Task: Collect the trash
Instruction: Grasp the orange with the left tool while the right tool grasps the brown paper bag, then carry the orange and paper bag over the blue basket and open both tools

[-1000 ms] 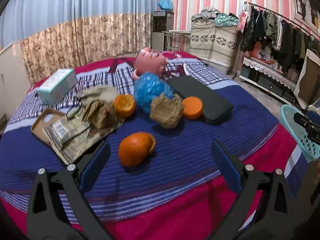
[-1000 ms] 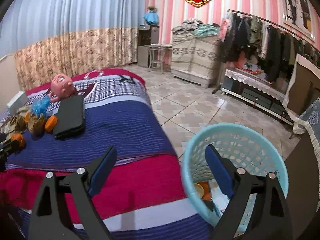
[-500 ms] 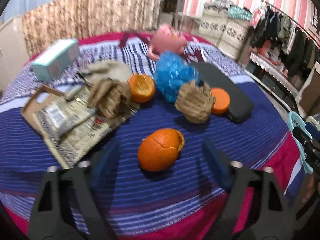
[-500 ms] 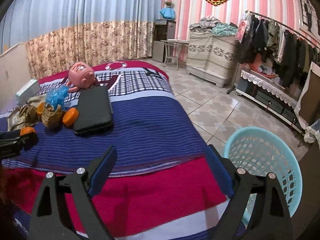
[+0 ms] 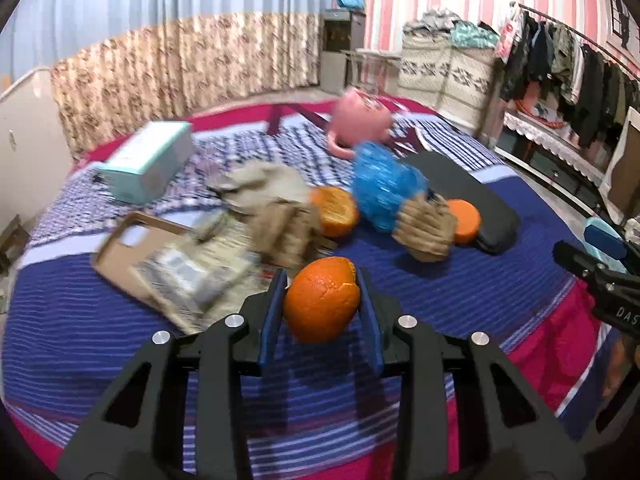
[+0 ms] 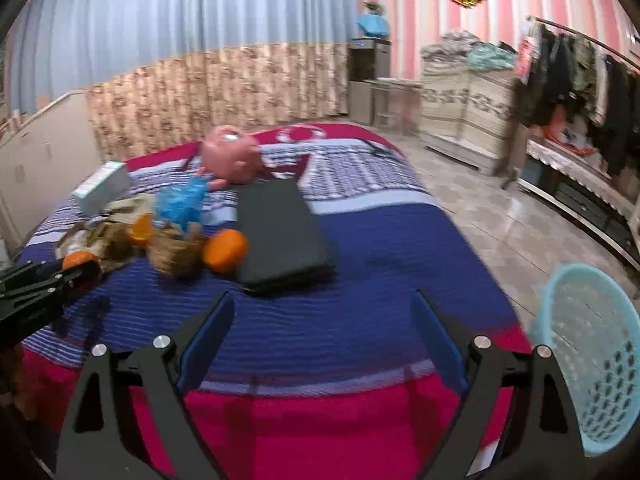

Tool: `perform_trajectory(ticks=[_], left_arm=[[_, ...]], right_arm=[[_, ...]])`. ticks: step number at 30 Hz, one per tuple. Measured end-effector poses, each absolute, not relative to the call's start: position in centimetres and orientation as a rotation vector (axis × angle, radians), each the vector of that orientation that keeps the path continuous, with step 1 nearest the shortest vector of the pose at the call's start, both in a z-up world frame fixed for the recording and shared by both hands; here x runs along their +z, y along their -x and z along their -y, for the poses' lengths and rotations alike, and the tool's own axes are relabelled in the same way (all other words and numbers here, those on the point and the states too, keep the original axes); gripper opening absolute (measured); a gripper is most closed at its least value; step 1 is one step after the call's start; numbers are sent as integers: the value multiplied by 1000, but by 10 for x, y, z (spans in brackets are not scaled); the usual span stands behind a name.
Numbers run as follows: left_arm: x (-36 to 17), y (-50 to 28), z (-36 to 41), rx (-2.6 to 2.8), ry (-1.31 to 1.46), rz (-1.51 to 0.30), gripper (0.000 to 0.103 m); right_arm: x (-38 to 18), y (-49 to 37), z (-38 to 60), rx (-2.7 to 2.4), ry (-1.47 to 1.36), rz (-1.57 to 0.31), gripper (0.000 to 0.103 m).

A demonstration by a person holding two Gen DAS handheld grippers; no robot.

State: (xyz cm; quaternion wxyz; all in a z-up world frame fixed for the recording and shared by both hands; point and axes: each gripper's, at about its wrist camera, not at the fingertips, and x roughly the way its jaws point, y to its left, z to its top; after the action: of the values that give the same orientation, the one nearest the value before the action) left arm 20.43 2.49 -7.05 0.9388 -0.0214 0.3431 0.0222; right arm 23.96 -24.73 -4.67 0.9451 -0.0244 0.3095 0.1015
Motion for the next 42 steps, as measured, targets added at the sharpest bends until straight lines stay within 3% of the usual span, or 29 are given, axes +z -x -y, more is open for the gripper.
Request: perform_trajectory(ticks=[13,15,22,31,42], left_arm=[[-57,-190,-102,196,74,-661,34],[-57,-189,-101,202,72,-660,34],[-53,-187,-94,197,50,-637,34],[-45,-191,-49,129,28,-623,34],[-29,-203,20,31,-23,-589,34]], right_arm=[[-65,-273,134,374,163,-697,83],[-70,-280,128,391,167,-731,46],[-56,-261,144,438,138,-691,45],[-26,-206,228,344,90,-617,45],[-15,-197,318,206,28,-568,45]])
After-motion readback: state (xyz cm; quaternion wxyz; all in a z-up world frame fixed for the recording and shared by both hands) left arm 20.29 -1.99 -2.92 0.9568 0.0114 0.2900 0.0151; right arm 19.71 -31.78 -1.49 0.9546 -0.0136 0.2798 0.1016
